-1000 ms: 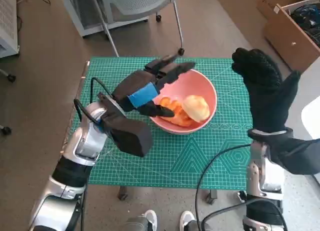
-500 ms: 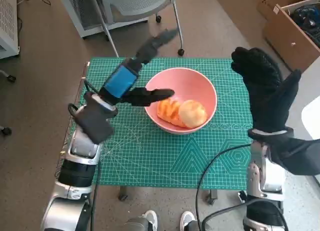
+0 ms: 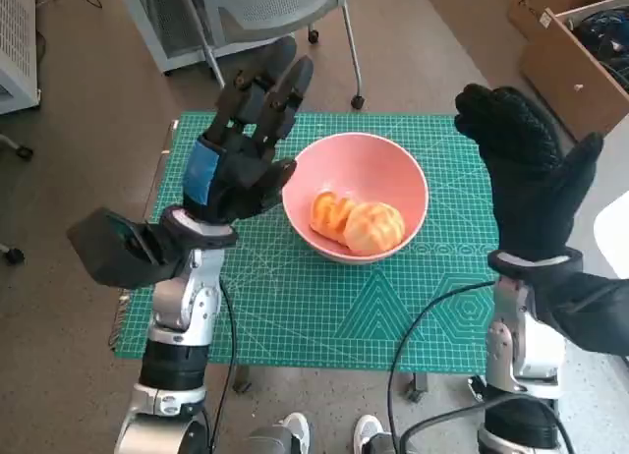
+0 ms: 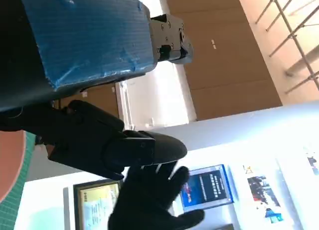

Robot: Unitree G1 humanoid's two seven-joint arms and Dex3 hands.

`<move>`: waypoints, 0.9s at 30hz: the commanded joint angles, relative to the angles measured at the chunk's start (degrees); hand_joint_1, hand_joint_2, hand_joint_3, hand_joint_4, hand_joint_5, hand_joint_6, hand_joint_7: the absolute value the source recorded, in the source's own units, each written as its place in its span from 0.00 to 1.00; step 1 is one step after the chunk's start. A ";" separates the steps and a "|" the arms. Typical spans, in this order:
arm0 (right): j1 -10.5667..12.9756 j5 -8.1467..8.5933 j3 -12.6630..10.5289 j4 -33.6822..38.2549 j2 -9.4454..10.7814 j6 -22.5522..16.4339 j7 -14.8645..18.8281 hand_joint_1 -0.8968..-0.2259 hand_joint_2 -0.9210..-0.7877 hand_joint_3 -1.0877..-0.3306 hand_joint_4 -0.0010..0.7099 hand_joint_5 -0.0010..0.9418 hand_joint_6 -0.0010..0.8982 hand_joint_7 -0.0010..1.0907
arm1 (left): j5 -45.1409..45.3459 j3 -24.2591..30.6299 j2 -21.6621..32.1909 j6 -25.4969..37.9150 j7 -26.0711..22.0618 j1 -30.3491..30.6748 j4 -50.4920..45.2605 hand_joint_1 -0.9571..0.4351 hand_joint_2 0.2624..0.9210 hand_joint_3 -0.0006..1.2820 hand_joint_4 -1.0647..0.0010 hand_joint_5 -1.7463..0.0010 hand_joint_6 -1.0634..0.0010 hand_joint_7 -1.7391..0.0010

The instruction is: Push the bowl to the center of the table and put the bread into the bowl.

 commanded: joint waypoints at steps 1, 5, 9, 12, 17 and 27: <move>1.00 0.09 0.00 -0.67 -0.25 1.22 -0.47 0.49 0.00 0.62 0.46 0.01 0.13 0.47 | 0.61 0.40 -0.08 0.72 0.86 1.02 -2.81 0.23 1.00 0.30 0.91 0.98 1.00 0.66; 0.86 0.16 -0.01 -1.54 -0.53 1.68 -0.47 0.50 0.00 0.62 0.46 0.01 0.13 0.47 | 0.73 0.36 -0.14 1.25 1.51 1.63 -4.15 0.24 1.00 0.29 0.90 0.98 1.00 0.66; 0.64 0.09 -0.10 -2.41 -0.96 2.28 -0.46 0.50 0.00 0.62 0.45 0.00 0.14 0.47 | 1.51 0.29 0.07 0.93 2.09 2.20 -5.25 0.24 1.00 0.28 0.90 0.98 1.00 0.67; 0.27 0.31 -0.30 -2.85 -1.25 2.81 -0.43 0.50 0.00 0.63 0.45 0.00 0.14 0.48 | 1.95 0.31 0.19 0.85 2.28 2.47 -5.88 0.24 1.00 0.28 0.90 0.98 1.00 0.68; -0.23 0.08 -0.31 -3.86 -1.53 3.39 -0.70 0.49 0.00 0.64 0.46 0.01 0.14 0.48 | 2.29 0.42 0.41 1.50 2.68 2.56 -6.93 0.24 1.00 0.29 0.90 0.97 1.00 0.69; -0.77 -0.20 -0.35 -5.05 -2.11 4.03 -1.36 0.45 0.00 0.71 0.48 0.01 0.16 0.49 | 2.59 0.85 0.89 2.75 3.69 2.71 -8.97 0.22 1.00 0.28 0.92 0.97 1.00 0.70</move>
